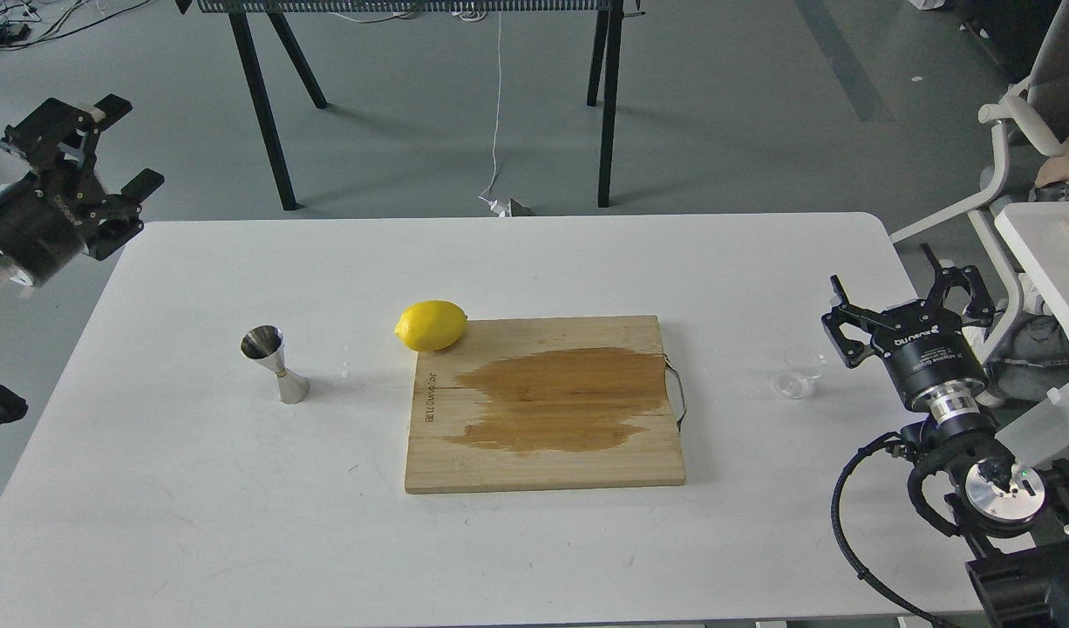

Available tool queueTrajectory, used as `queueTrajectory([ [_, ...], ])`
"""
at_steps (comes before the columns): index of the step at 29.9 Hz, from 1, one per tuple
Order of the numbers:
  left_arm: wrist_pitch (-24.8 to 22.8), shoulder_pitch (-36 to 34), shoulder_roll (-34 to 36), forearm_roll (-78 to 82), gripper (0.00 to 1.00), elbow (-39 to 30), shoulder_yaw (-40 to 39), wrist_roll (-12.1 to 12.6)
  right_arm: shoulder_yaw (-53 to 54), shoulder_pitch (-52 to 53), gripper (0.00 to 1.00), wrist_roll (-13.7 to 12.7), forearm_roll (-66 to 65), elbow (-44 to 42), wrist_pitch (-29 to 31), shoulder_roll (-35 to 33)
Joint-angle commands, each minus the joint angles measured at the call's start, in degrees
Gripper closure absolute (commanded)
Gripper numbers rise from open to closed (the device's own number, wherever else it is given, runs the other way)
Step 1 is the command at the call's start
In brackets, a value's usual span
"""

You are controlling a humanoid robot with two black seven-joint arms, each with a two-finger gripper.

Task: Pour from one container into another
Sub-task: 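Move the left gripper toward the metal jigger on the table, then close the left gripper around the metal jigger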

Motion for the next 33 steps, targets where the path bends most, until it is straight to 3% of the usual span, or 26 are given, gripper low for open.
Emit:
queueTrajectory([
  [1, 0.0, 0.7, 3.5, 4.9, 0.0, -9.8, -0.1, 0.0, 0.2, 0.0, 0.01, 0.0, 0.0, 0.0, 0.0, 0.0],
  [5, 0.0, 2.5, 4.2, 9.2, 0.0, -15.0, -0.1, 0.0, 0.2, -0.1, 0.01, 0.4, 0.0, 0.0, 0.0, 0.0],
  [8, 6.5, 3.4, 4.3, 18.5, 0.0, -18.6, 0.3, 0.0, 0.2, -0.1, 0.01, 0.7, 0.0, -0.1, 0.0, 0.0],
  [17, 33.9, 12.1, 3.4, 31.1, 0.01, -19.8, 0.7, 0.0, 0.3, -0.3, 0.01, 0.7, 0.0, -0.6, 0.0, 0.0],
  [21, 43.0, 17.5, 3.4, 37.1, 0.0, -20.1, 0.7, 0.0, 0.3, -0.7, 0.01, 0.7, -0.1, -0.7, 0.0, 0.0],
  [29, 53.7, 26.8, 0.4, 45.3, 0.0, -24.3, 0.7, 0.0, 0.3, -0.7, 0.01, 0.7, -0.1, -0.8, 0.0, -0.1],
  [33, 54.8, 30.2, -1.4, 52.6, 0.0, -24.0, 0.5, 0.0, 0.3, -1.1, 0.01, 0.7, -0.1, -0.8, 0.0, -0.1],
])
